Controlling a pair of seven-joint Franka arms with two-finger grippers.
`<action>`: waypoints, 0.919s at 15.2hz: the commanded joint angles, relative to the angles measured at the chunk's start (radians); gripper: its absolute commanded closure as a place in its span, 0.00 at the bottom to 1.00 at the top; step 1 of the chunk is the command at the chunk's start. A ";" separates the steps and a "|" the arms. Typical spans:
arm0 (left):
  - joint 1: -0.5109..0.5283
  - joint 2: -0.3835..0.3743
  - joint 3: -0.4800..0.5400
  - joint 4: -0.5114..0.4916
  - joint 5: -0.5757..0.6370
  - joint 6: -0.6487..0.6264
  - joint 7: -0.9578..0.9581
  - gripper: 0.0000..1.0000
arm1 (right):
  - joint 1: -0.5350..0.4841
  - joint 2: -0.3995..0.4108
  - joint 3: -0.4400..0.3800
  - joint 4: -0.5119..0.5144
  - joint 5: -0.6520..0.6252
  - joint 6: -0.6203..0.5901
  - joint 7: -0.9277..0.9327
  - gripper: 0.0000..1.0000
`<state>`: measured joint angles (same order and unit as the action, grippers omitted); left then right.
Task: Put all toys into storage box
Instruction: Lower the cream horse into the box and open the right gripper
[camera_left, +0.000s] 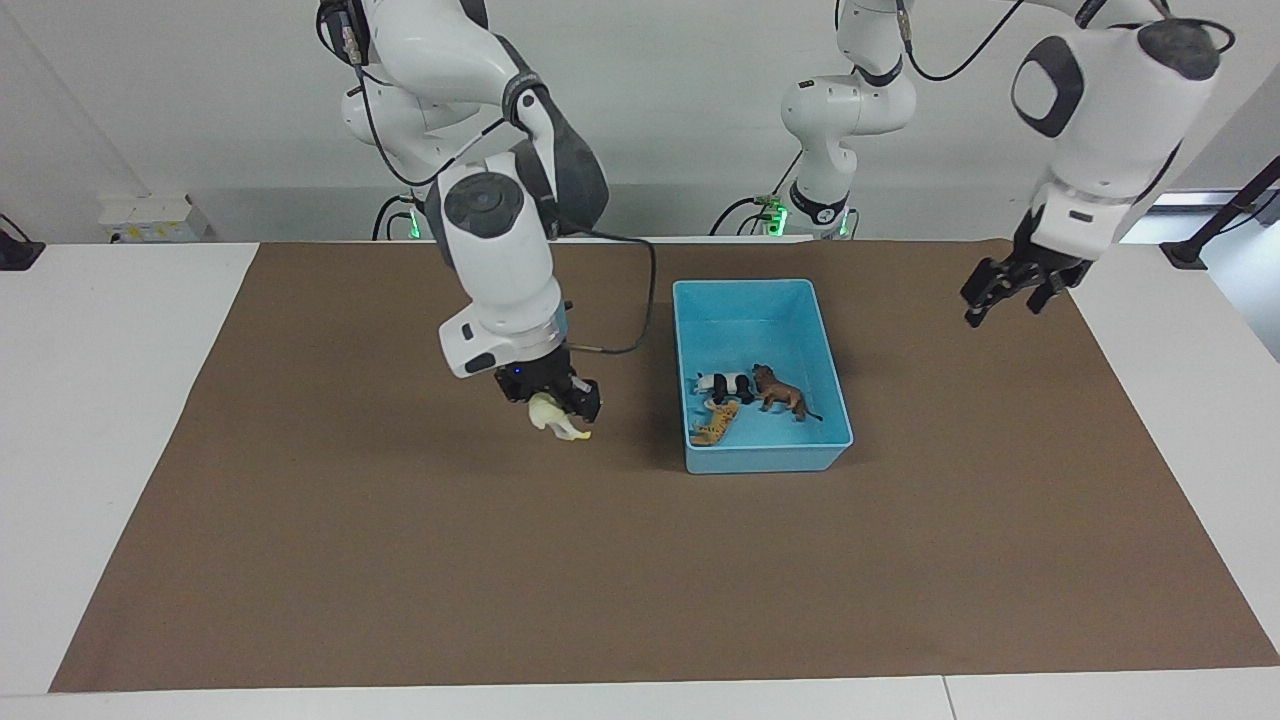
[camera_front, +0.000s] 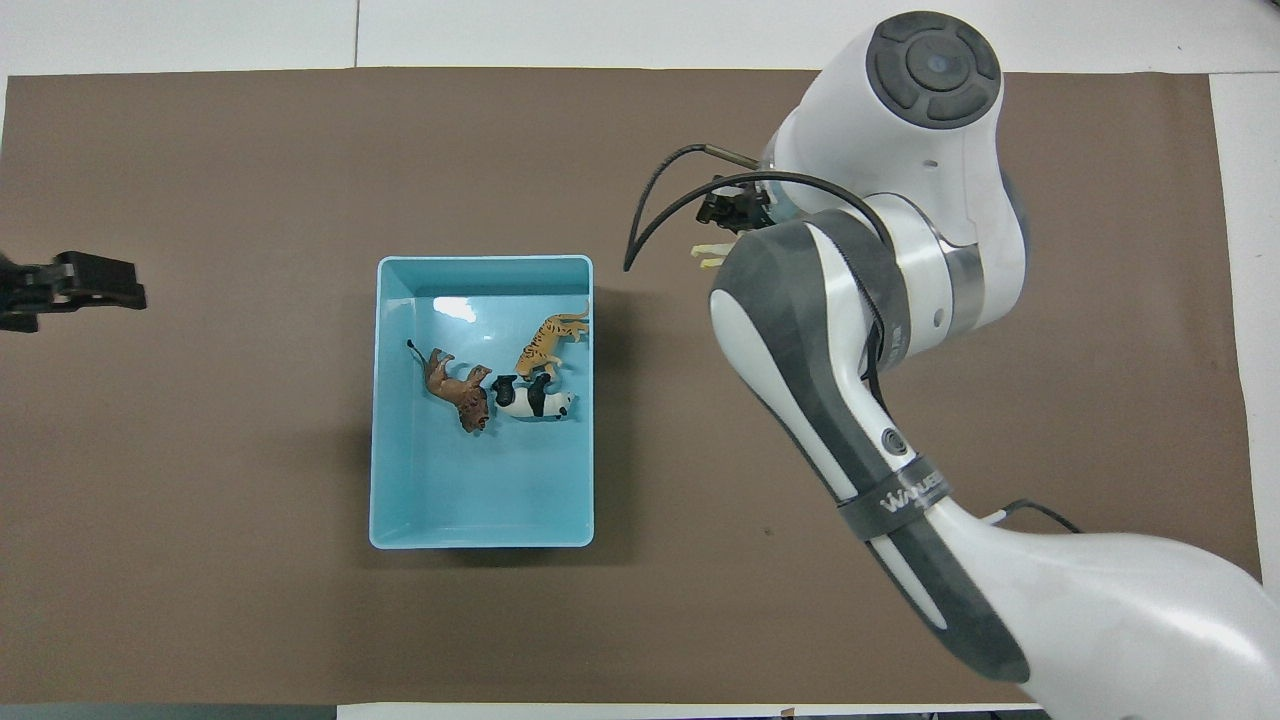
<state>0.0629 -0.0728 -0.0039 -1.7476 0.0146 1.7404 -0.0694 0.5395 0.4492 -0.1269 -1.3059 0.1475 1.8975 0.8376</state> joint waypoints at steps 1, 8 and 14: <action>0.011 0.004 -0.018 0.100 0.002 -0.143 0.019 0.00 | 0.121 0.107 0.000 0.128 0.020 0.107 0.167 1.00; -0.003 0.013 -0.024 0.125 0.001 -0.173 0.014 0.00 | 0.324 0.211 -0.010 0.090 -0.052 0.284 0.334 0.01; 0.012 0.022 -0.024 0.140 -0.007 -0.177 0.019 0.00 | 0.271 0.110 -0.010 0.139 -0.029 0.118 0.480 0.00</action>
<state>0.0713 -0.0707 -0.0315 -1.6494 0.0141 1.5938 -0.0531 0.8477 0.6377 -0.1465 -1.1709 0.1187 2.0817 1.2949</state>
